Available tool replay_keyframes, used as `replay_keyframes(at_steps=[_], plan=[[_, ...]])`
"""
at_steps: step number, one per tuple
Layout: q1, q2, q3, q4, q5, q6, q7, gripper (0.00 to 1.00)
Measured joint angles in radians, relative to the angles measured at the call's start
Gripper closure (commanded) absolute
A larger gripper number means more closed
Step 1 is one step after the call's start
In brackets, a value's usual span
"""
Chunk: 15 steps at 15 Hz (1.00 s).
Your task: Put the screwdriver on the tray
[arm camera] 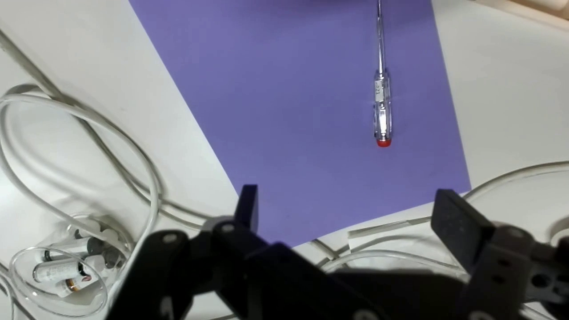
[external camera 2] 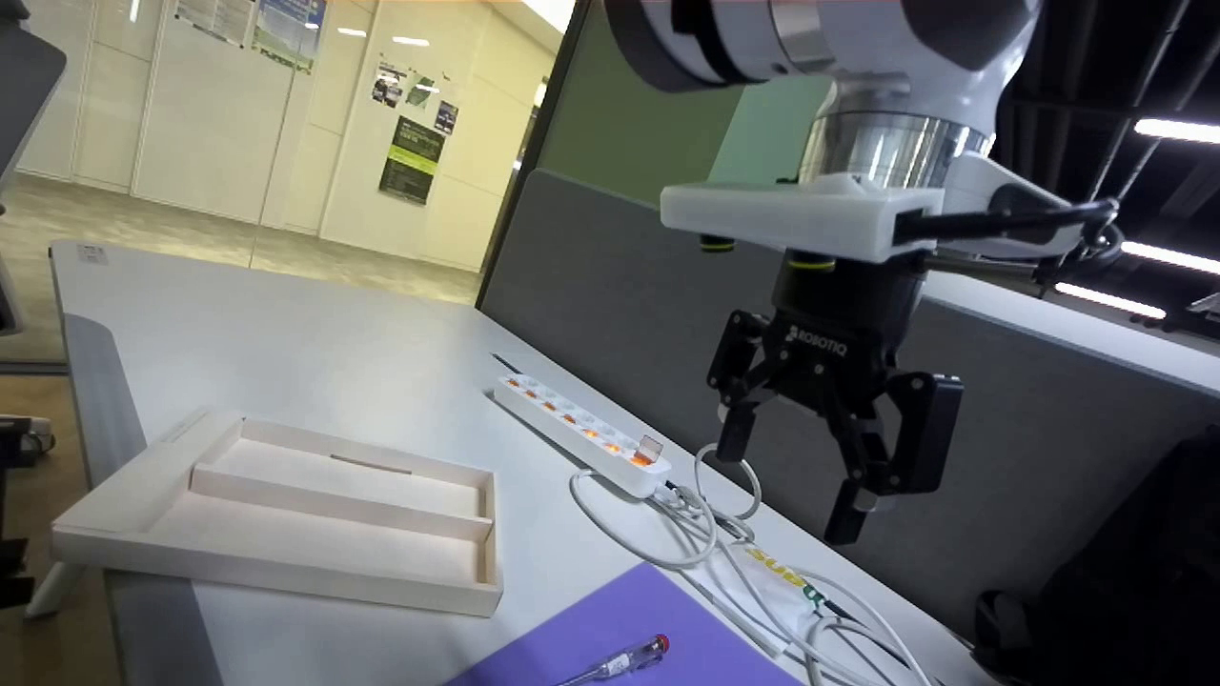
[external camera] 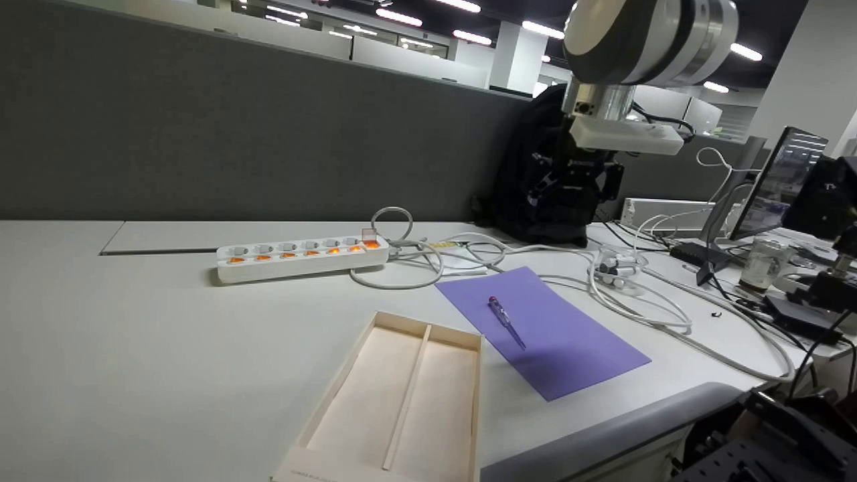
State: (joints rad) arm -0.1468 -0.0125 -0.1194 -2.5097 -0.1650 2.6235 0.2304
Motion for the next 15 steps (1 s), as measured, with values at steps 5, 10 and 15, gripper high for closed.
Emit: replay_keyframes(at_steps=[5, 10, 15], plan=[[0.0, 0.183, -0.018, 0.078, 0.005, 0.055, -0.012, 0.0], [0.012, 0.353, -0.01, 0.152, 0.049, 0.058, -0.088, 0.0], [0.014, 0.446, 0.024, 0.201, 0.108, 0.057, -0.203, 0.0]])
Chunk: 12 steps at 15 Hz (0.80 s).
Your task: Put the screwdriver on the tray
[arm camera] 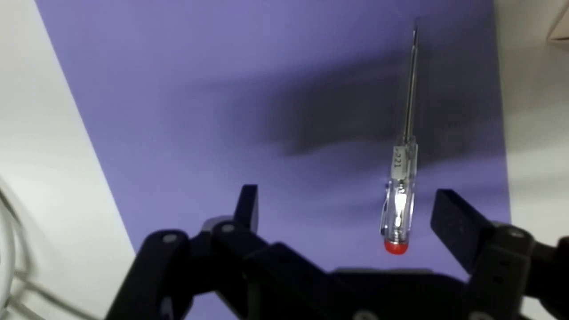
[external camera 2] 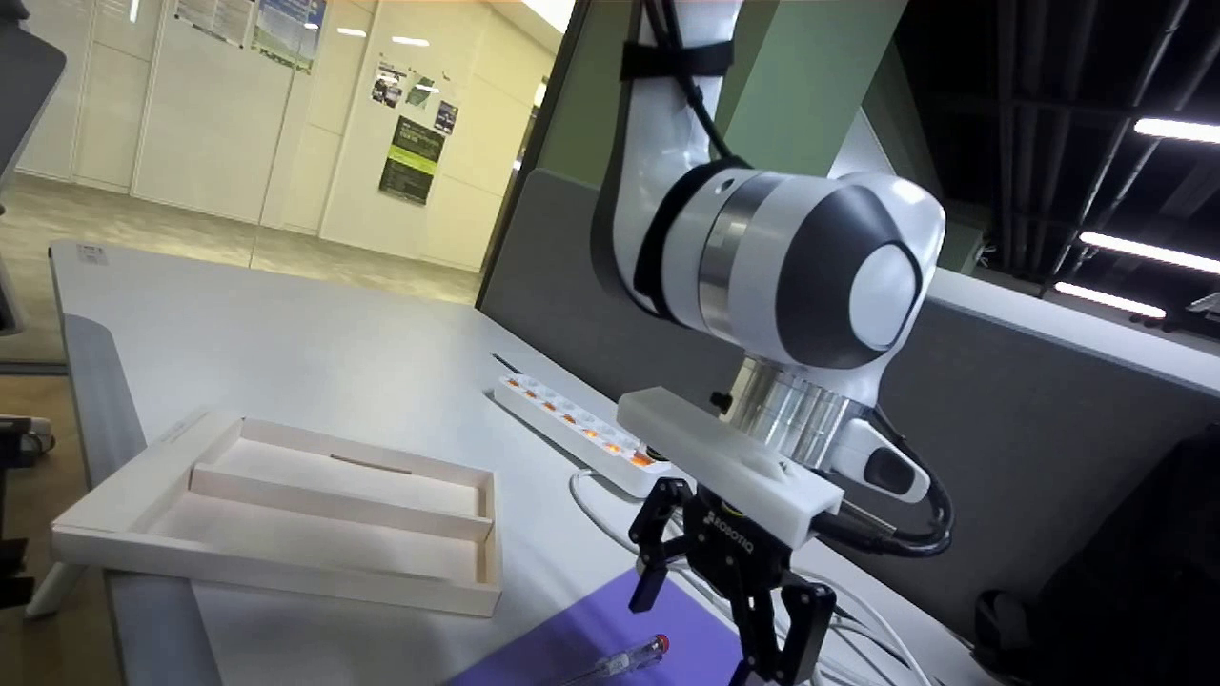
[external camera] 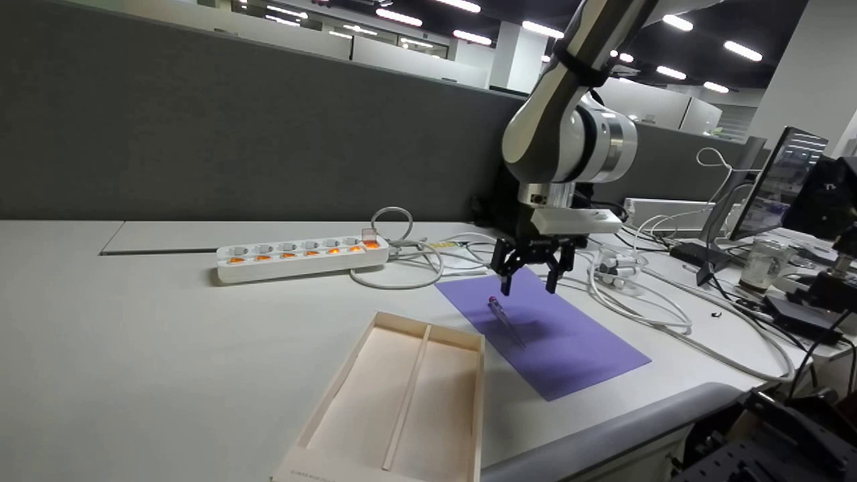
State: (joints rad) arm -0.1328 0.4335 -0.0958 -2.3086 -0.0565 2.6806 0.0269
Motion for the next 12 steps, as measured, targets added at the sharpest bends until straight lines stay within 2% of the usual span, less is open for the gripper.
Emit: replay_keyframes(at_steps=[4, 5, 6, 7, 10, 12], plan=[[0.011, 0.046, 0.021, 0.016, 0.002, 0.003, -0.038, 0.0], [0.019, 0.055, 0.022, 0.018, 0.001, 0.009, -0.039, 0.25], [0.027, 0.063, 0.021, 0.019, 0.0, 0.017, -0.039, 0.26], [0.035, 0.069, 0.022, 0.019, 0.0, 0.024, -0.039, 0.32], [0.047, 0.08, 0.021, 0.02, 0.0, 0.053, -0.039, 0.55], [0.047, 0.083, 0.021, 0.021, 0.001, 0.065, -0.039, 0.67]])
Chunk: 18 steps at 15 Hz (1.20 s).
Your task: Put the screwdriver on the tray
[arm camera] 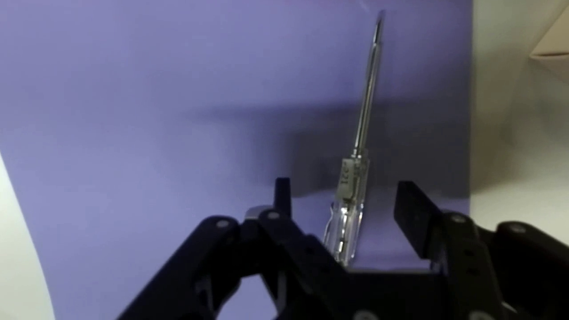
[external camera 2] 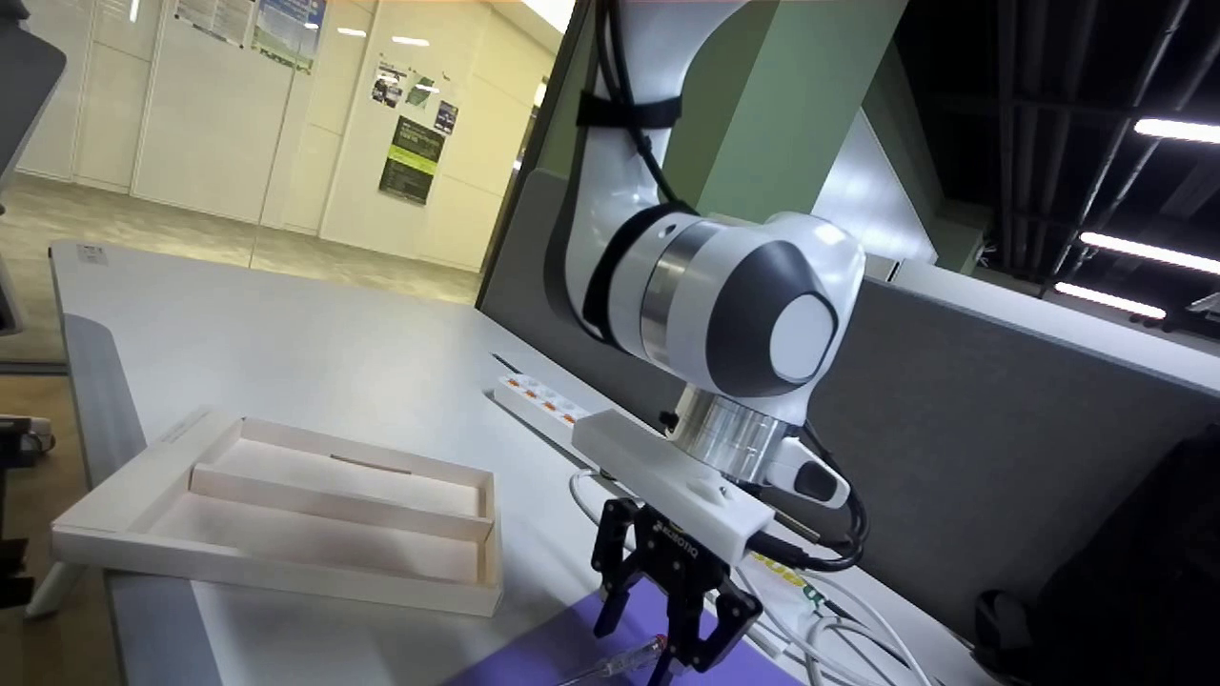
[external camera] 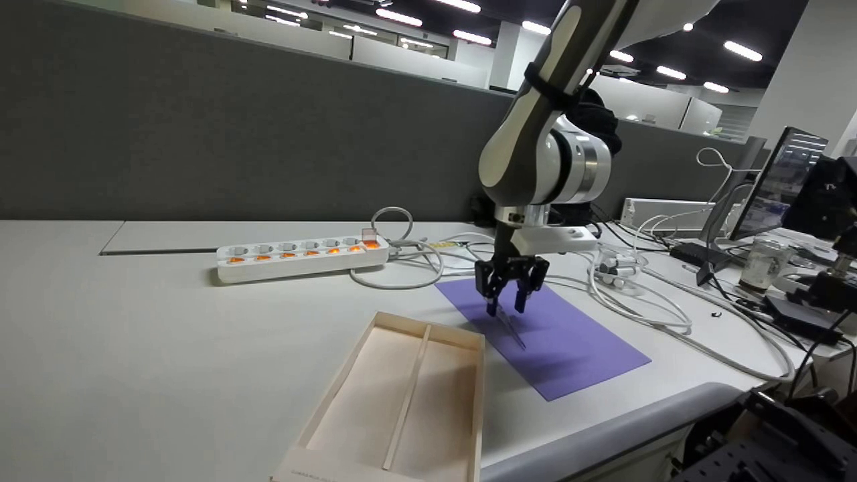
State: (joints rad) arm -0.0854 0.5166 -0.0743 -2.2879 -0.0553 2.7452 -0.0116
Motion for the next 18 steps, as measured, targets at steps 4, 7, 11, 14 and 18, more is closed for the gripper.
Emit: replay_keyframes(at_steps=[4, 7, 11, 14, 18], plan=[[-0.001, 0.0, 0.0, 0.002, 0.002, 0.011, 0.0, 0.95], [-0.001, 0.0, -0.001, 0.003, 0.003, 0.011, 0.0, 0.96], [-0.001, 0.002, -0.004, 0.006, 0.003, 0.011, 0.0, 0.96], [-0.001, 0.002, -0.001, 0.007, 0.004, 0.007, -0.002, 0.96], [-0.003, -0.048, 0.052, -0.001, 0.022, -0.096, -0.053, 0.96]])
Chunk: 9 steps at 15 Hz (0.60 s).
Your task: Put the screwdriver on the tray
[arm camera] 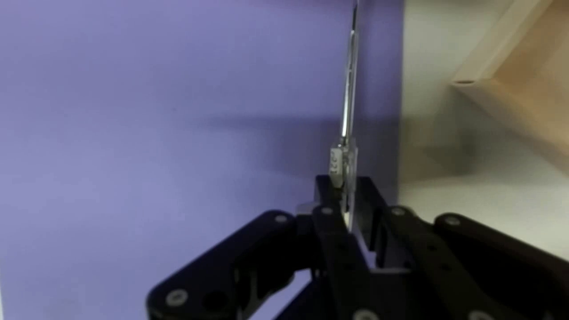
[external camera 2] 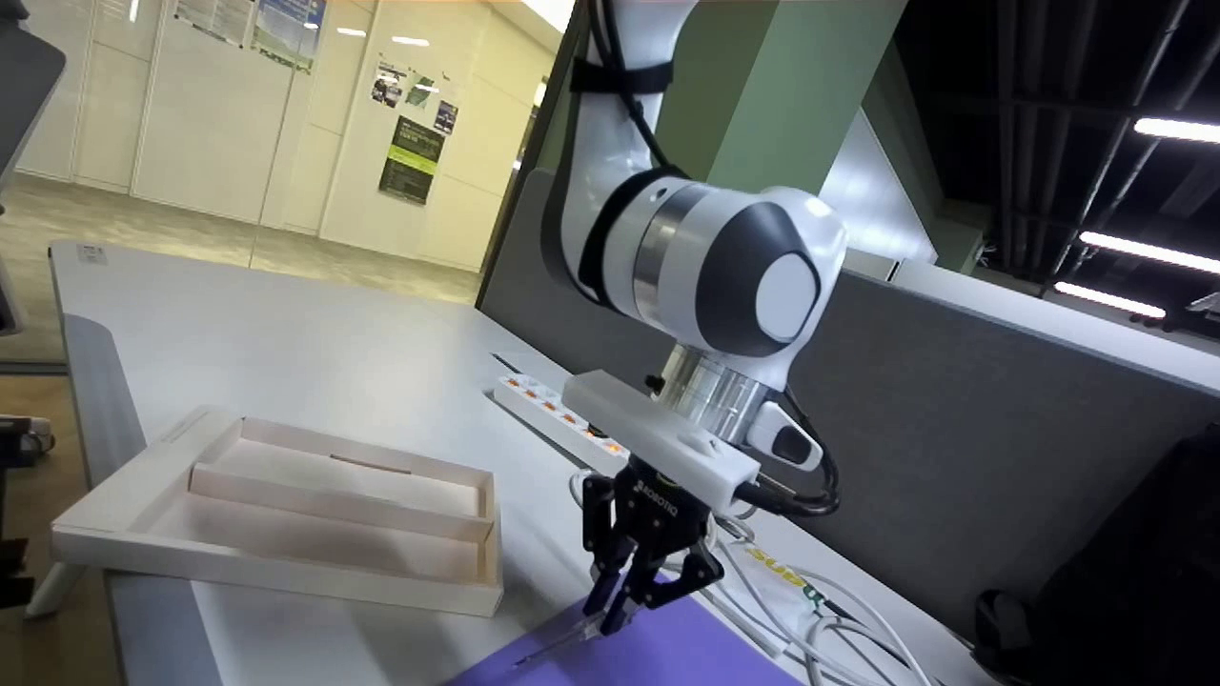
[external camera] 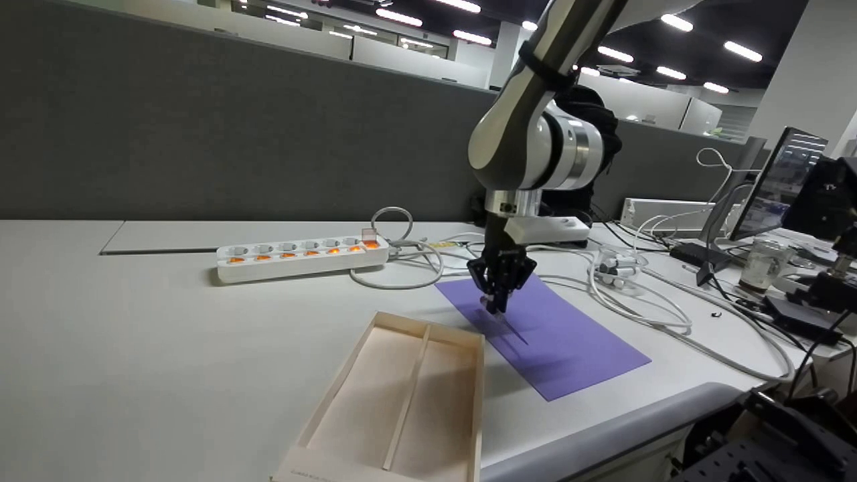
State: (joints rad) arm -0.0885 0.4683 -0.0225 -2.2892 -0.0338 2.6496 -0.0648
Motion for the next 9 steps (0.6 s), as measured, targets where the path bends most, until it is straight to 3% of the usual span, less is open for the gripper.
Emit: replay_keyframes(at_steps=[5, 9], plan=[[0.016, -0.147, 0.072, -0.058, 0.019, -0.099, -0.075, 0.96], [0.05, -0.191, 0.076, -0.095, 0.038, -0.035, -0.037, 0.96]])
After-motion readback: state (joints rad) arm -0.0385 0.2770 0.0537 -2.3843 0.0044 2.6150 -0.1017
